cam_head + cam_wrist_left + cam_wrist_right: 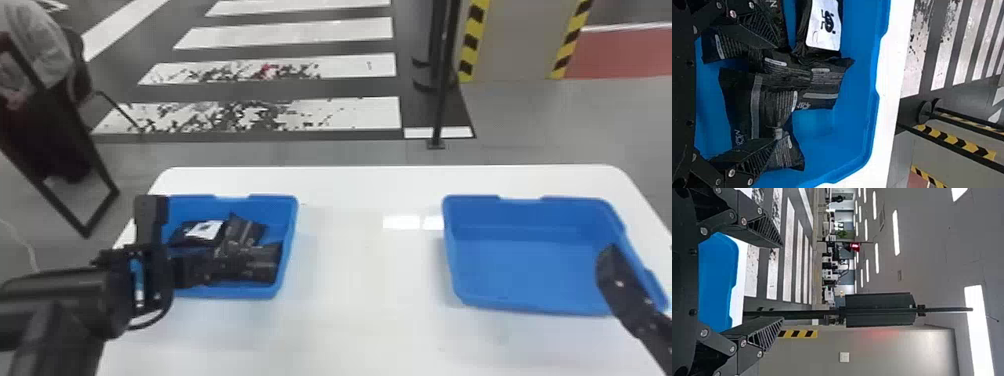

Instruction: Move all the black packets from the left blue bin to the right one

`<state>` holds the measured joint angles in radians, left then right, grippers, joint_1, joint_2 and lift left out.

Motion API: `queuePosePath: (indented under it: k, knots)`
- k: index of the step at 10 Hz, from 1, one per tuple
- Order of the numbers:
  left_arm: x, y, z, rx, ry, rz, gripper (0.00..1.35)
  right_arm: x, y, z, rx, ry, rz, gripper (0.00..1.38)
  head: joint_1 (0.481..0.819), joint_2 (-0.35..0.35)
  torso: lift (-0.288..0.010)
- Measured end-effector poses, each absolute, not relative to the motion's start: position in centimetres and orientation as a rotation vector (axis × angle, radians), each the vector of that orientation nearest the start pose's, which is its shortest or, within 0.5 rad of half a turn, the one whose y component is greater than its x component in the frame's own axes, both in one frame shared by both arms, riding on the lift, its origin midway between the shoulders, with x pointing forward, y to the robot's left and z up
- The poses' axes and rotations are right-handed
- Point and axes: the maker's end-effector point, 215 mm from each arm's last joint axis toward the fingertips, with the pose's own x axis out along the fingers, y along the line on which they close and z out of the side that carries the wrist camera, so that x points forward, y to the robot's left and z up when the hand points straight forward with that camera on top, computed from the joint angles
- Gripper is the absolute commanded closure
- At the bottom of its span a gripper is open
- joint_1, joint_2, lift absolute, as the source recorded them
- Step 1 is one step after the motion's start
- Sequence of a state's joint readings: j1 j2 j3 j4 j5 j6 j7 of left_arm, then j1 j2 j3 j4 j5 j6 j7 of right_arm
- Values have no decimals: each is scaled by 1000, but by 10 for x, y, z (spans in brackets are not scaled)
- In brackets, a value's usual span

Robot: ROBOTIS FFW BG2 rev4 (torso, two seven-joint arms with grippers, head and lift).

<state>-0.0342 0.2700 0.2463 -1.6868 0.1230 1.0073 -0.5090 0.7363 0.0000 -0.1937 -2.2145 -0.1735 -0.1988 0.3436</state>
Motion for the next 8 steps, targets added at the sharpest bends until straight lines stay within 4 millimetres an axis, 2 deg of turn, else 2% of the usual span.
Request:
queuePosePath:
  k: [2,3,5,8]
  knots:
    - [503,334,-492,-244,804,-253,487,371,-254,-274,14,-124,183,403,695,103,-121]
    - [505,322,-494,-275,803,-282,768,371,-254,-275,15,-123,183,403,695,97,-121]
    - [508,303,-494,-299,799,-316,1239,371,-254,-276,17,-122,183,403,695,66,-121]
    - [507,286,-490,-314,777,-373,1208,370,-255,-276,27,-121,182,403,695,43,-121]
